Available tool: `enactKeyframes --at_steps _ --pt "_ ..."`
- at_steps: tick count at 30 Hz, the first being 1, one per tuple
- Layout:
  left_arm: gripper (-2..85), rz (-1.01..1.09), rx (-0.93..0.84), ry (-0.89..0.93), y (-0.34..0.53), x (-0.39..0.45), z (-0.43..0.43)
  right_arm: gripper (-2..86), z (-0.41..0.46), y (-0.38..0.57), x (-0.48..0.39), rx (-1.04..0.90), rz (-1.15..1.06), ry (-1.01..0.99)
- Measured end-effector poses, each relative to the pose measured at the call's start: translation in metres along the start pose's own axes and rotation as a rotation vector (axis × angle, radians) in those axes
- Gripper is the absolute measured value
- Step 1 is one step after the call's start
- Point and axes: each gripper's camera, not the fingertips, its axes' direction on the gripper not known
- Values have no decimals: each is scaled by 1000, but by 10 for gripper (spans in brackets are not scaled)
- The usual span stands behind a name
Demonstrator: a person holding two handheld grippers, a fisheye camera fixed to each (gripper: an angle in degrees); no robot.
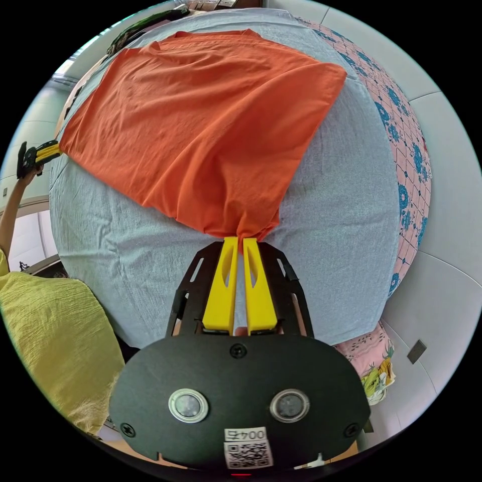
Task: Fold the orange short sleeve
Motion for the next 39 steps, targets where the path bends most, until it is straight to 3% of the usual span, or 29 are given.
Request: enactKeyframes --at_steps 9,14,23,39 --pt "7 40 -88 -50 18 -12 -10 14 -3 3 9 12 21 -21" --pt "11 -69 17 20 24 -18 -15 16 -5 3 12 11 29 -27" --pt "36 -125 51 91 23 -32 -8 17 -8 2 11 -4 30 -10" --pt "25 -74 13 134 12 -31 4 17 -12 6 14 -2 44 -23"
